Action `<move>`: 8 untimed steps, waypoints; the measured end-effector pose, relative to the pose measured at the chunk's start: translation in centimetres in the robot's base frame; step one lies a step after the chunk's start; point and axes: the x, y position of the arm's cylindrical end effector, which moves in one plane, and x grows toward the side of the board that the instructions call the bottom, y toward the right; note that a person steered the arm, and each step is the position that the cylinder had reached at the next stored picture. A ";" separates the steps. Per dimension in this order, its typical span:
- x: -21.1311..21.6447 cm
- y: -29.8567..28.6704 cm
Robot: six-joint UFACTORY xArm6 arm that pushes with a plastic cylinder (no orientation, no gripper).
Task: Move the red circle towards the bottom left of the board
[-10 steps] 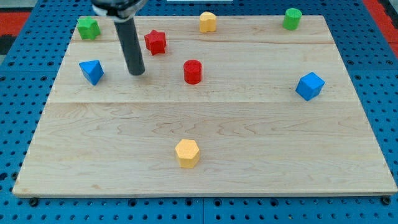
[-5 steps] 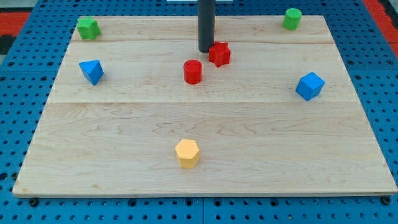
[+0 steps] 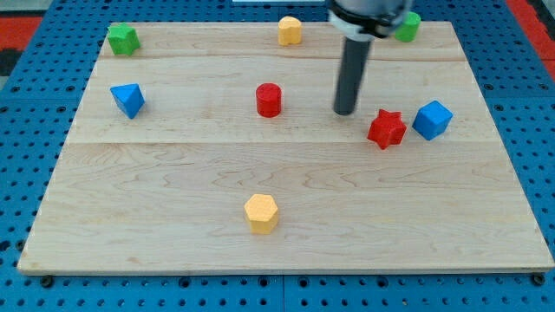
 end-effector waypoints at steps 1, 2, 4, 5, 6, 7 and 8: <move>2.6 3.6; 6.3 5.4; 5.2 3.0; 3.9 5.5; 9.5 10.7; 14.7 11.8; 13.1 10.8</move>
